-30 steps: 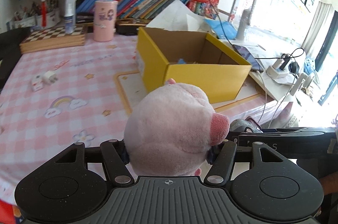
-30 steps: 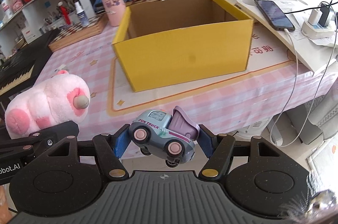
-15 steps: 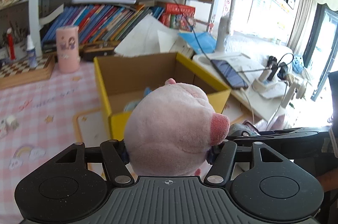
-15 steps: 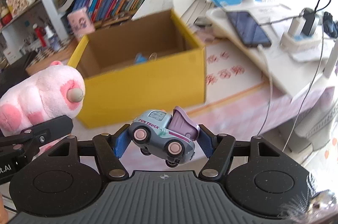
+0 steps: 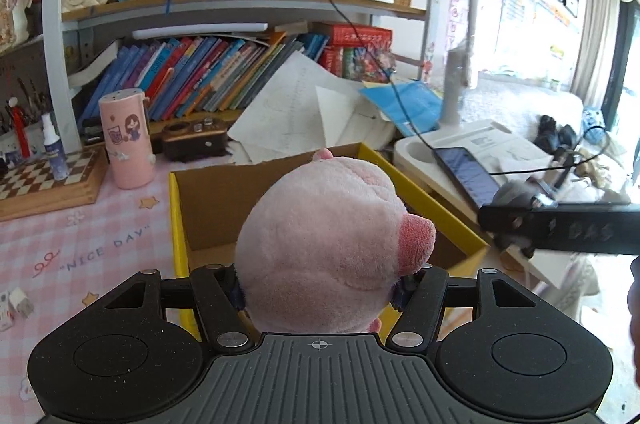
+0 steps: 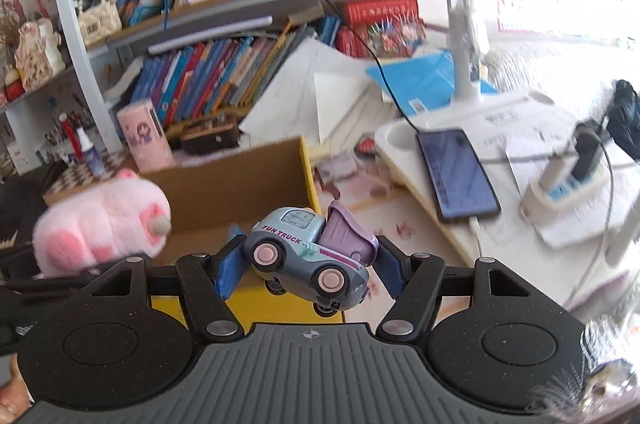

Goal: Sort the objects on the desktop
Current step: 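Carry the plush pig and toy car over the yellow box opening, then drop the plush pig from the left tool while the right tool drops the toy car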

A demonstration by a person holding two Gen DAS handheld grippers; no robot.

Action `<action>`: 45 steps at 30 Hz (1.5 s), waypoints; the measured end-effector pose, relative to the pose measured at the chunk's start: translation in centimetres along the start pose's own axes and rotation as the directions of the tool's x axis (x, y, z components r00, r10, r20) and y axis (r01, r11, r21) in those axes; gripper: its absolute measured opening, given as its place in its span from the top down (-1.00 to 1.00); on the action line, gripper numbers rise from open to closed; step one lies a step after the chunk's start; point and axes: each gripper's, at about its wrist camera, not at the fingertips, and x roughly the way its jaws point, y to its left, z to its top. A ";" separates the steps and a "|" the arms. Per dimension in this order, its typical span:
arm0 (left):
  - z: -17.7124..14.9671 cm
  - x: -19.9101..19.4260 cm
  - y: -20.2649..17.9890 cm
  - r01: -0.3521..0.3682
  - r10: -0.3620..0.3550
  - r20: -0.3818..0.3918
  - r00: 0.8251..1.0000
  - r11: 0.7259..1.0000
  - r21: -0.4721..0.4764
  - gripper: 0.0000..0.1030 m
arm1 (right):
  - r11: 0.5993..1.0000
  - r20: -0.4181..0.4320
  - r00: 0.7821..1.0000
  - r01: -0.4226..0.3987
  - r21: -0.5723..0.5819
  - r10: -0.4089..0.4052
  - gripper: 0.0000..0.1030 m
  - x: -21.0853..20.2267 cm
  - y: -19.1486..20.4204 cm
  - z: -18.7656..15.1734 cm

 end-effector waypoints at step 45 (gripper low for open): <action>0.0 4.5 1.0 -0.096 0.087 -0.151 0.985 0.994 -0.055 -0.75 | 0.952 -0.169 0.956 -0.266 -0.149 0.241 -0.25 15.2 4.7 6.1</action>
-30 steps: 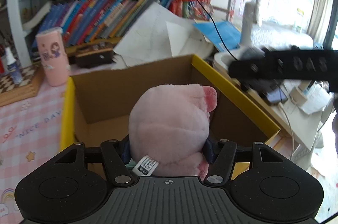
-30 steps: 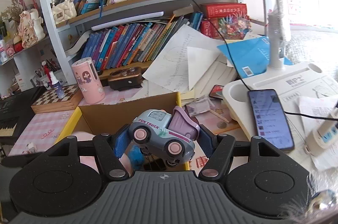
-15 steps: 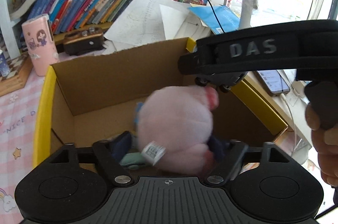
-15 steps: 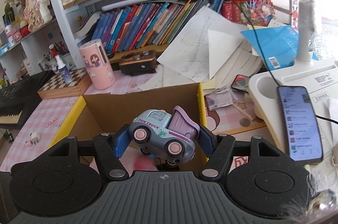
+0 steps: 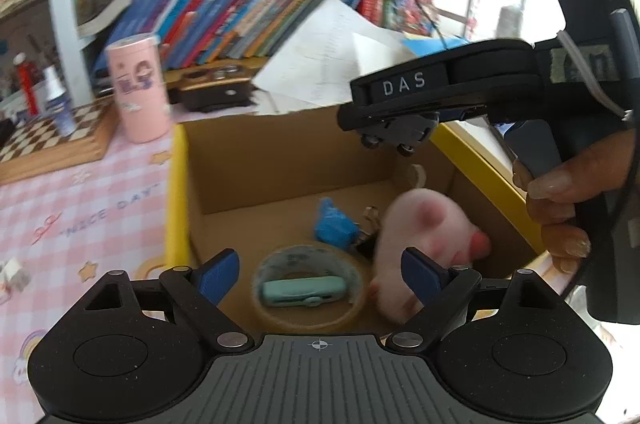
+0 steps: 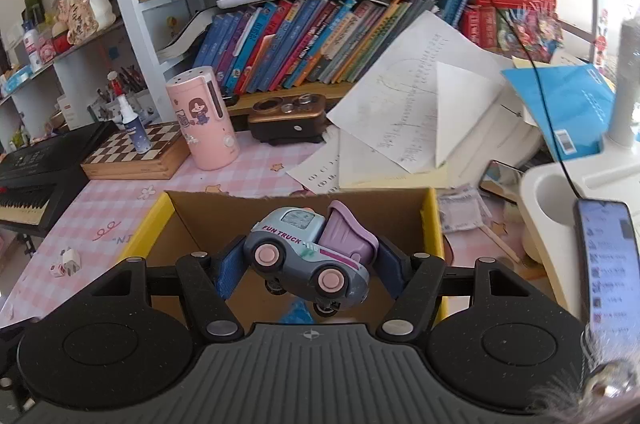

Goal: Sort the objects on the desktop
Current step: 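Drop the plush pig from the left tool while the right tool drops the toy car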

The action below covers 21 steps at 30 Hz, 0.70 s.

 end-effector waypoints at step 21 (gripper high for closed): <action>-0.6 -1.5 1.1 -0.024 0.025 0.022 0.999 0.999 -0.023 -0.75 | 0.998 -0.239 0.971 0.000 -0.065 -0.015 -0.38 5.1 1.1 -0.4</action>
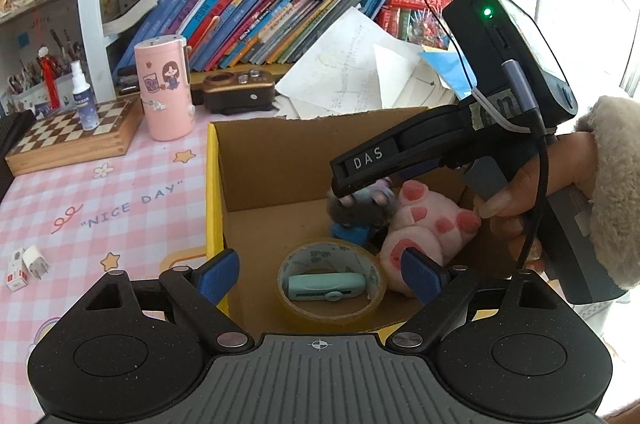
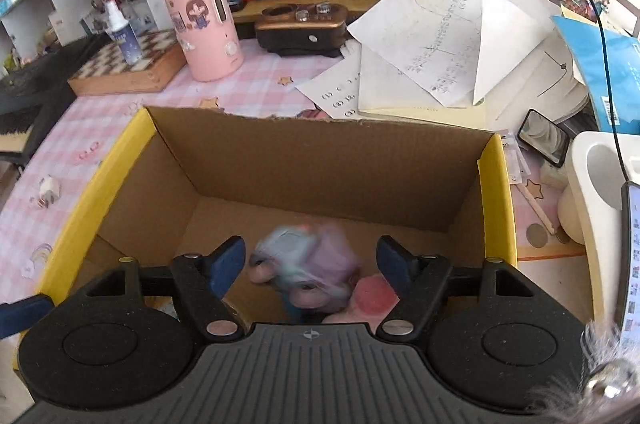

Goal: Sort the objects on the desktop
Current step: 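Drop the plush pig from the left tool while the right tool drops the toy car, then withdraw both open tools from the box back toward the table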

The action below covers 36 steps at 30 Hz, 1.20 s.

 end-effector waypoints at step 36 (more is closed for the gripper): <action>-3.6 -7.5 3.0 -0.085 0.095 0.113 0.989 0.992 -0.090 -0.77 | 0.978 0.377 0.904 0.163 0.133 -0.202 -0.52 -14.0 4.5 -12.0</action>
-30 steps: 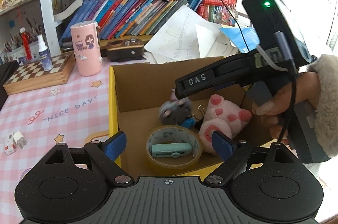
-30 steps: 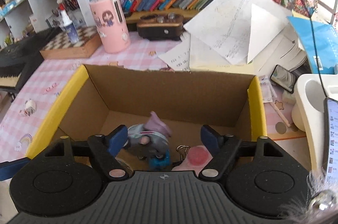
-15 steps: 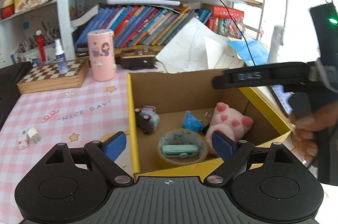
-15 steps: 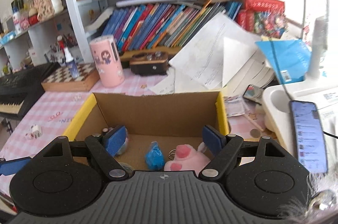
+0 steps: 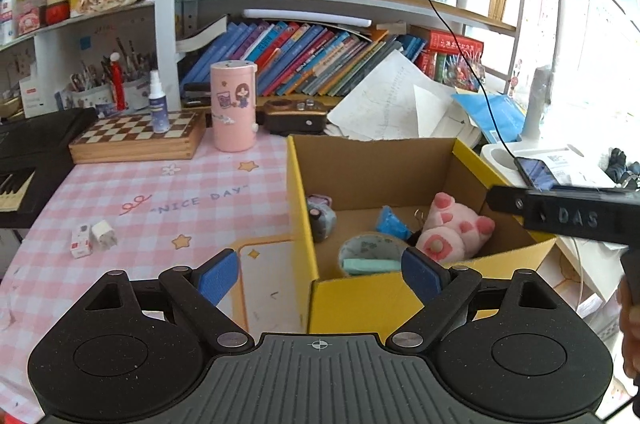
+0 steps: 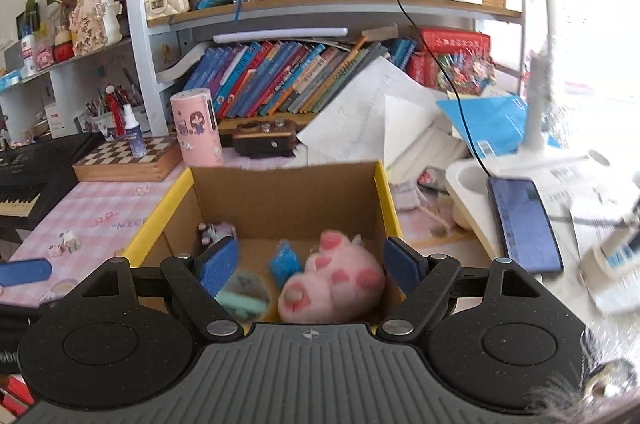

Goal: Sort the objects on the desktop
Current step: 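Withdraw both open tools from the box back toward the table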

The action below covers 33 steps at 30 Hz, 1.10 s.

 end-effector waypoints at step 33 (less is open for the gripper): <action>-8.9 -7.2 11.9 0.018 -0.025 -0.186 0.982 0.999 -0.036 -0.78 | 0.997 -0.228 0.974 0.035 0.065 -0.019 -0.52 -5.8 13.8 -10.2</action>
